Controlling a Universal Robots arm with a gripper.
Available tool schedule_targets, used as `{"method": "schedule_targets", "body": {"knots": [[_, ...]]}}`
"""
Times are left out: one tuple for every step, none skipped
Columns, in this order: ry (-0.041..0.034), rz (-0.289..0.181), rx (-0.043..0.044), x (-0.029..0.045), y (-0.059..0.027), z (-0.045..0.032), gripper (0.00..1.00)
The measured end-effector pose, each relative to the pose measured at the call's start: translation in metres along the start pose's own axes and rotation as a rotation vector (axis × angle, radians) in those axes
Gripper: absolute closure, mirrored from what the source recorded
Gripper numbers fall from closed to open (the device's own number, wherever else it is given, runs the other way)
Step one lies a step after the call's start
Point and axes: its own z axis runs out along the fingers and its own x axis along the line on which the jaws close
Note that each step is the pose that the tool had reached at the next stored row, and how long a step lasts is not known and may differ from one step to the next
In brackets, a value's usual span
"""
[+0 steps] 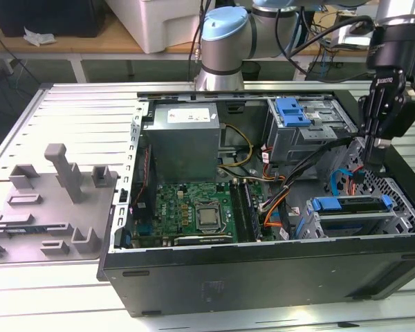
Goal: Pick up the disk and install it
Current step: 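Insert the first disk wire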
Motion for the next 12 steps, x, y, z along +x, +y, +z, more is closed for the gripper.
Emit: {"method": "schedule_targets", "body": {"knots": [[-0.0006, -0.002, 0.0024, 0.0002, 0.0006, 0.0002, 0.83], [-0.0016, -0.004, 0.0050, 0.0005, 0.0014, 0.0004, 0.83], [-0.0022, -0.005, 0.0070, 0.0008, 0.0020, 0.0005, 0.83], [-0.0039, -0.007, 0.0117, 0.0013, 0.0034, 0.0005, 0.83], [-0.0050, -0.008, 0.0142, 0.0016, 0.0040, 0.0005, 0.83], [-0.0058, -0.009, 0.0167, 0.0019, 0.0044, 0.0003, 0.83], [-0.0071, -0.009, 0.0200, 0.0023, 0.0050, 0.0000, 0.83], [-0.0085, -0.010, 0.0225, 0.0027, 0.0053, -0.0004, 0.83], [-0.0104, -0.011, 0.0254, 0.0032, 0.0056, -0.0009, 0.83], [-0.0119, -0.011, 0.0274, 0.0037, 0.0059, -0.0013, 0.83], [-0.0140, -0.011, 0.0296, 0.0041, 0.0063, -0.0017, 0.83], [-0.0167, -0.011, 0.0318, 0.0046, 0.0067, -0.0020, 0.83]]}}
